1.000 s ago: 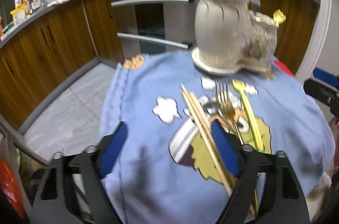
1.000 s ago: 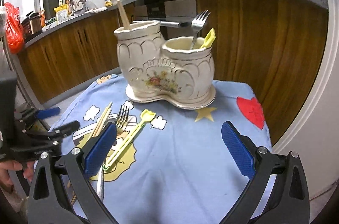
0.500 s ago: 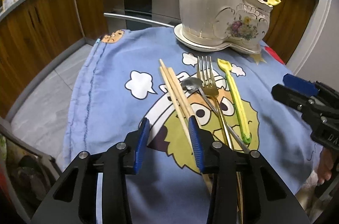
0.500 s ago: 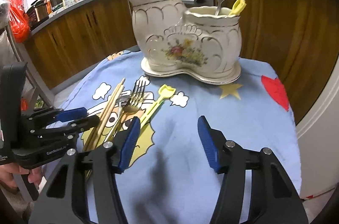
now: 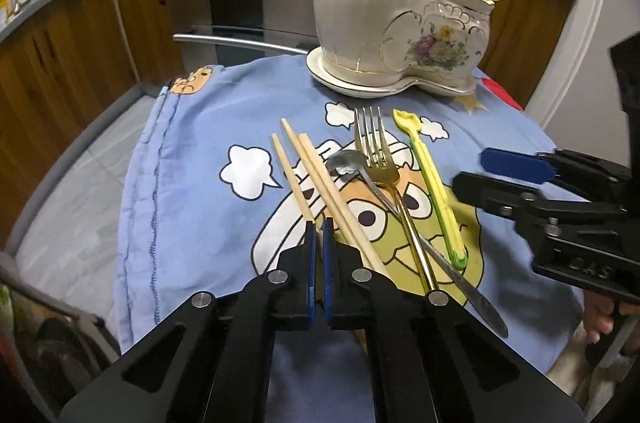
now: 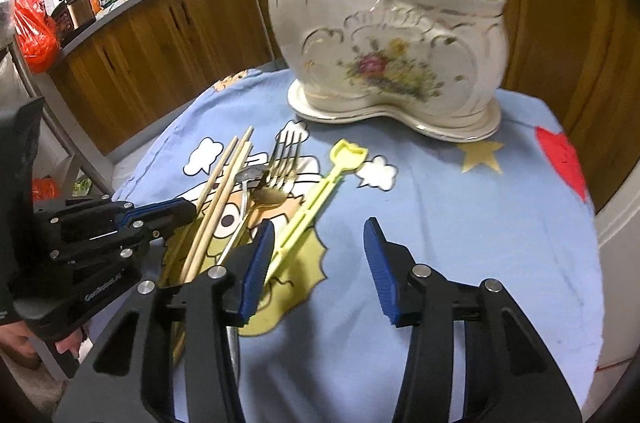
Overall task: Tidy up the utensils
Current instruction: 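Grasp a chopstick with the left tool while the right tool grasps a yellow-green spoon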
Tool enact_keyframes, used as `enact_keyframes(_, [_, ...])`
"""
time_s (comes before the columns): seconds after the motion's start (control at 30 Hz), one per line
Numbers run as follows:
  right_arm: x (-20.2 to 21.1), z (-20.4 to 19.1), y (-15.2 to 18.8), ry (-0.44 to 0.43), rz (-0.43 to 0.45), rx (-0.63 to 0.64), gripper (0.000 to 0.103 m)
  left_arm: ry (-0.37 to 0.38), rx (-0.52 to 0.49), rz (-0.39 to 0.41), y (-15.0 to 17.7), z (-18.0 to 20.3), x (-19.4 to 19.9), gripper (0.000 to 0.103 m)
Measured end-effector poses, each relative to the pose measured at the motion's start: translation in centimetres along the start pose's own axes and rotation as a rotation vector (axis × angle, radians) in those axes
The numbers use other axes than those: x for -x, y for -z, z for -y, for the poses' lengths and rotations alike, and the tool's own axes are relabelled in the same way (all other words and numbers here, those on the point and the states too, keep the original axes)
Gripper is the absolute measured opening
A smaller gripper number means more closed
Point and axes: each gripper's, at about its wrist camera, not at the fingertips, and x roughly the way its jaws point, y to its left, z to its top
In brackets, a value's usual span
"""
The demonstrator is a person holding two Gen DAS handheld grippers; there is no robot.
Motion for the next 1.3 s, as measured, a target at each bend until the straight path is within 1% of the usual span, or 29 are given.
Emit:
enact_keyframes(0.13, [-1.4,-0.1,-0.5,-0.036,-0.047,-0.036,0.037,-0.003,-0.005,-0.003,0.0,-0.5,0.1,0.001])
enact_keyframes(0.2, [-1.8,-0.3,-0.6,-0.023,-0.046,-0.024,0.032,0.002,-0.004,-0.003,0.0,-0.7,0.1,0.001])
enact_keyframes(0.27, [-1.8,-0.5,-0.7,-0.012,-0.051,-0.004,0.019,0.009,-0.011,-0.001,-0.1,-0.6,0.1,0.001])
enact_keyframes(0.33, [-1.7,-0.6,-0.7,-0.017,-0.057,0.01,0.017,0.02,-0.021,0.001,-0.1,-0.5,0.0,0.001])
enact_keyframes(0.43, [-1.2,-0.5,-0.5,-0.008,-0.067,0.041,0.01,0.023,-0.033,-0.005,-0.2,-0.4,0.0,0.001])
enact_keyframes(0.57, [0.0,0.5,0.4,0.01,-0.094,0.1,0.01,0.015,-0.025,-0.019,0.0,-1.1,0.2,0.001])
enact_keyframes(0.7, [1.1,1.7,1.1,0.025,-0.111,0.11,0.01,0.008,0.013,-0.003,-0.3,-1.6,0.6,0.001])
enact_keyframes(0.77, [1.3,2.0,1.1,0.026,-0.115,0.109,0.01,0.022,0.048,-0.002,-0.6,-1.6,0.6,0.009])
enact_keyframes(0.8, [1.3,2.0,1.2,0.027,-0.118,0.111,0.01,0.025,0.057,-0.006,-0.6,-1.5,0.4,0.022])
enact_keyframes(0.83, [1.2,1.8,1.1,0.033,-0.121,0.118,0.011,0.016,0.059,-0.006,-0.7,-1.3,0.2,0.024])
enact_keyframes(0.93, [0.8,1.5,0.9,0.044,-0.119,0.132,0.012,-0.01,0.059,-0.007,-0.9,-1.0,-0.1,0.024])
enact_keyframes(1.03, [0.4,1.0,0.5,0.044,-0.116,0.139,0.019,-0.025,0.055,-0.015,-1.0,-0.7,-0.6,0.024])
enact_keyframes(1.2, [-0.7,0.6,-0.4,0.058,-0.107,0.147,0.019,-0.082,0.031,-0.023,-1.5,-0.2,-1.6,0.024])
enact_keyframes(1.27, [-0.8,0.6,-0.5,0.058,-0.099,0.146,0.018,-0.115,0.009,-0.023,-1.6,0.1,-1.8,0.019])
enact_keyframes(1.3, [-0.7,0.6,-0.4,0.055,-0.095,0.147,0.014,-0.124,-0.001,-0.022,-1.5,0.2,-1.8,0.011])
